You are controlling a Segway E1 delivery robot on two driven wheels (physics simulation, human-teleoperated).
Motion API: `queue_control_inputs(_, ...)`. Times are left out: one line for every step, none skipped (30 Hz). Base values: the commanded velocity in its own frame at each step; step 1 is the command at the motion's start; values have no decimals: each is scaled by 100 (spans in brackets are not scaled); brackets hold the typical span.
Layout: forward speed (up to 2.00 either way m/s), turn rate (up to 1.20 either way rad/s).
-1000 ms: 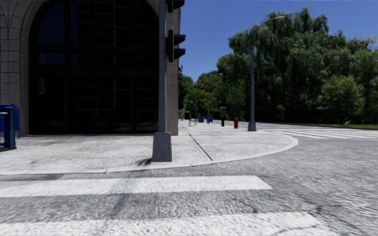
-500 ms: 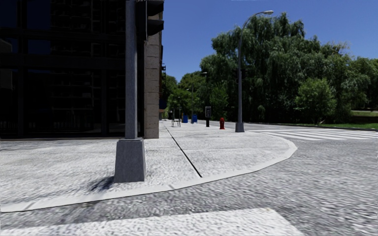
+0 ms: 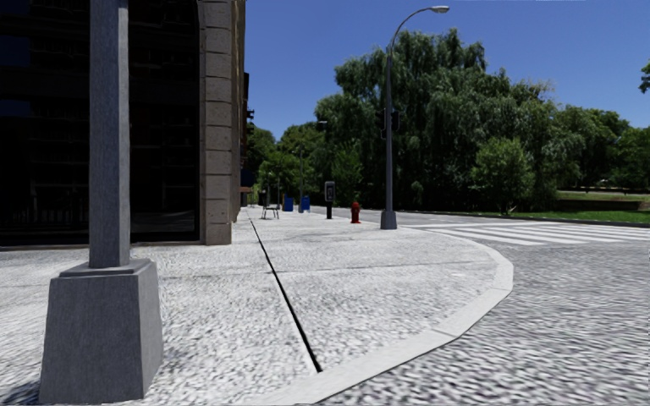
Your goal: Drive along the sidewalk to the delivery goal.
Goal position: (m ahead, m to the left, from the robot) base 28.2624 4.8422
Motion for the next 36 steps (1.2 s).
queue_control_inputs(157, -2)
queue_control_inputs(153, 0)
queue_control_inputs(153, 0)
queue_control_inputs(150, 0)
queue_control_inputs(149, 0)
queue_control_inputs(149, 0)
queue_control_inputs(148, 0)
queue_control_inputs(148, 0)
queue_control_inputs(148, 0)
queue_control_inputs(148, 0)
queue_control_inputs(148, 0)
queue_control_inputs(148, 0)
queue_control_inputs(148, 0)
queue_control_inputs(148, 0)
queue_control_inputs(148, 0)
queue_control_inputs(148, 0)
queue_control_inputs(148, 0)
queue_control_inputs(148, 0)
queue_control_inputs(148, 0)
queue_control_inputs(149, 0)
queue_control_inputs(149, 0)
queue_control_inputs(150, 0)
queue_control_inputs(150, 0)
queue_control_inputs(152, 0)
queue_control_inputs(154, 0)
queue_control_inputs(155, 0)
queue_control_inputs(155, 0)
queue_control_inputs(156, 0)
queue_control_inputs(156, 0)
queue_control_inputs(158, 0)
queue_control_inputs(159, 0)
queue_control_inputs(159, 0)
queue_control_inputs(159, 0)
queue_control_inputs(160, 0)
queue_control_inputs(160, 0)
queue_control_inputs(161, 0)
